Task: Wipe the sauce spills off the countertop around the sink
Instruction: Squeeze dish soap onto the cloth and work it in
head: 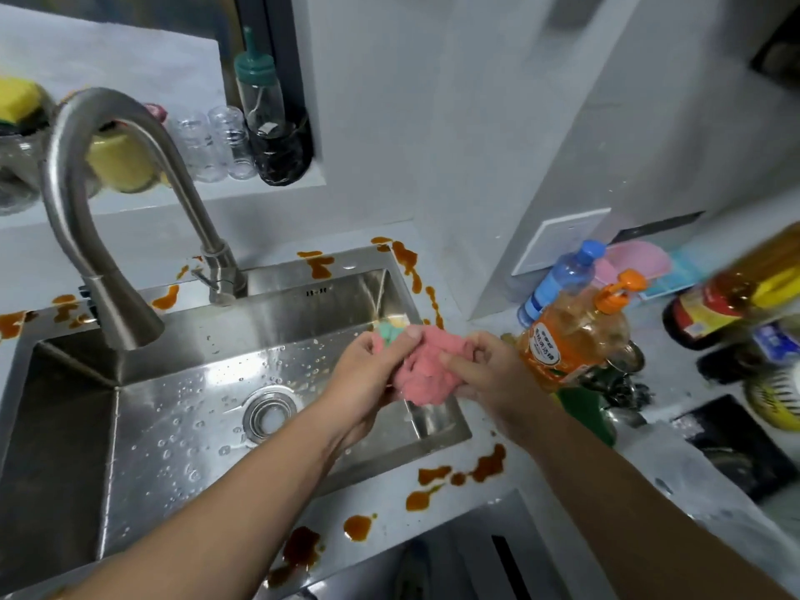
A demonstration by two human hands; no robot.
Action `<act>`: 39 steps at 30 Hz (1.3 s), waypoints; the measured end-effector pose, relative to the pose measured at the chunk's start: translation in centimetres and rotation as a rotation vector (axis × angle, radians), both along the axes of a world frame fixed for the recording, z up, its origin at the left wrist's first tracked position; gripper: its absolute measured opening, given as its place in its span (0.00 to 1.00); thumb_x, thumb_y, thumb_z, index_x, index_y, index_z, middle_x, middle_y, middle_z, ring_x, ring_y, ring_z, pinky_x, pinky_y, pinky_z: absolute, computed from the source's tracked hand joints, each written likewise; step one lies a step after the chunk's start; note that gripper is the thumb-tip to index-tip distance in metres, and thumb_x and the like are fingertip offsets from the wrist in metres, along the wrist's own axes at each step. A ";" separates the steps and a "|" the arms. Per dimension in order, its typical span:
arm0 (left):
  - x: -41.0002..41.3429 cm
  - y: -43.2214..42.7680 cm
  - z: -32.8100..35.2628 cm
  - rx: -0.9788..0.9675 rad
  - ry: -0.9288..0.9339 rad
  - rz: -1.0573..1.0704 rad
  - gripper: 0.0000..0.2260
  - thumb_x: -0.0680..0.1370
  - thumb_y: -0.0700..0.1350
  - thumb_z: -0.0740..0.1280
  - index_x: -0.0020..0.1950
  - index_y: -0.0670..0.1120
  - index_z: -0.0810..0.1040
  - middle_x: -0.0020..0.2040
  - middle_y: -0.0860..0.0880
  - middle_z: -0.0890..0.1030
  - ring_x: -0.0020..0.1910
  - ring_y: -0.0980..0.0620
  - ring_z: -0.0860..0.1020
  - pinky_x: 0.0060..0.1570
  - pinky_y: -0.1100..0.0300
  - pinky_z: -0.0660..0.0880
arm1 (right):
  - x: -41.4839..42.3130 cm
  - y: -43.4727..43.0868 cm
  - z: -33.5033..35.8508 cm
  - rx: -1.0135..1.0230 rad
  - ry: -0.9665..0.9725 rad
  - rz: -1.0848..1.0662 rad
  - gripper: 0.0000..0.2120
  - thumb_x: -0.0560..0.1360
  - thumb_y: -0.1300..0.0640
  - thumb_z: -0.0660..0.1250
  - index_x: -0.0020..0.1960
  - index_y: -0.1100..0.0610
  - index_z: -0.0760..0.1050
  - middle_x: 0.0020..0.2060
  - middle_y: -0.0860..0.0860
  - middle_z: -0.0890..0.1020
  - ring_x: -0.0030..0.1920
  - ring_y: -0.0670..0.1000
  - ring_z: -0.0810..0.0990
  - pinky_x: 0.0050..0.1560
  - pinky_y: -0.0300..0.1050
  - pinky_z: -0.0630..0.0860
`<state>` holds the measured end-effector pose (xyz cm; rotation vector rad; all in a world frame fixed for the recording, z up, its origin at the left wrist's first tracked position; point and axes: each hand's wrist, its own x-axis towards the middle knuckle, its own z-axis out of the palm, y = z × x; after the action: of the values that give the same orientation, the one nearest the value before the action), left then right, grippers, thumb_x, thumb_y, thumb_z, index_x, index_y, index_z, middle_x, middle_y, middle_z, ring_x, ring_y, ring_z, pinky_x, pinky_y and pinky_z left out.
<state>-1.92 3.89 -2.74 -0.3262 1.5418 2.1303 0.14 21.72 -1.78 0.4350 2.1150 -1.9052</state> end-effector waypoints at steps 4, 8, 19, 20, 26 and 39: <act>-0.4 2.2 -0.1 0.029 -0.158 -0.094 0.23 0.72 0.45 0.76 0.63 0.33 0.79 0.58 0.33 0.82 0.57 0.36 0.81 0.53 0.44 0.80 | 0.1 2.5 -0.1 0.045 0.042 0.149 0.09 0.76 0.68 0.71 0.55 0.61 0.78 0.51 0.56 0.86 0.54 0.54 0.86 0.56 0.48 0.83; -0.8 4.4 -0.6 0.021 -0.153 -0.143 0.07 0.81 0.37 0.66 0.54 0.36 0.83 0.52 0.36 0.85 0.47 0.42 0.84 0.50 0.47 0.80 | 0.3 5.0 0.0 0.353 0.030 0.256 0.13 0.76 0.60 0.74 0.57 0.47 0.79 0.51 0.42 0.85 0.56 0.43 0.84 0.60 0.43 0.80; -3.5 16.5 0.9 0.035 -0.097 -0.186 0.14 0.77 0.44 0.73 0.58 0.36 0.81 0.53 0.36 0.85 0.55 0.37 0.83 0.61 0.38 0.77 | -3.3 15.1 7.9 0.495 -0.086 -0.587 0.23 0.82 0.41 0.62 0.36 0.56 0.75 0.34 0.50 0.81 0.37 0.48 0.79 0.53 0.52 0.79; -3.8 17.6 1.2 0.039 -0.103 -0.184 0.14 0.78 0.44 0.72 0.58 0.36 0.81 0.53 0.37 0.85 0.51 0.40 0.84 0.56 0.41 0.79 | -3.7 15.7 7.8 0.482 -0.108 -0.602 0.22 0.81 0.41 0.64 0.37 0.56 0.75 0.34 0.50 0.80 0.37 0.48 0.78 0.53 0.52 0.79; -5.1 21.7 1.9 0.048 -0.126 -0.174 0.10 0.80 0.47 0.68 0.53 0.41 0.82 0.43 0.43 0.86 0.37 0.49 0.85 0.50 0.47 0.80 | -4.7 16.9 5.6 0.504 -0.104 -0.557 0.29 0.72 0.33 0.69 0.53 0.60 0.83 0.45 0.56 0.86 0.50 0.58 0.85 0.55 0.60 0.82; -5.6 22.4 1.5 0.064 -0.158 -0.170 0.18 0.81 0.52 0.66 0.63 0.39 0.80 0.54 0.39 0.86 0.55 0.41 0.84 0.63 0.40 0.77 | -5.0 17.3 5.3 0.383 -0.112 -0.540 0.21 0.78 0.42 0.69 0.45 0.62 0.83 0.37 0.55 0.87 0.35 0.51 0.83 0.44 0.52 0.84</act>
<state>-7.52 26.24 -1.27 -0.3212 1.3590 1.9689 -4.83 39.00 3.52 1.2715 2.4606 -1.6393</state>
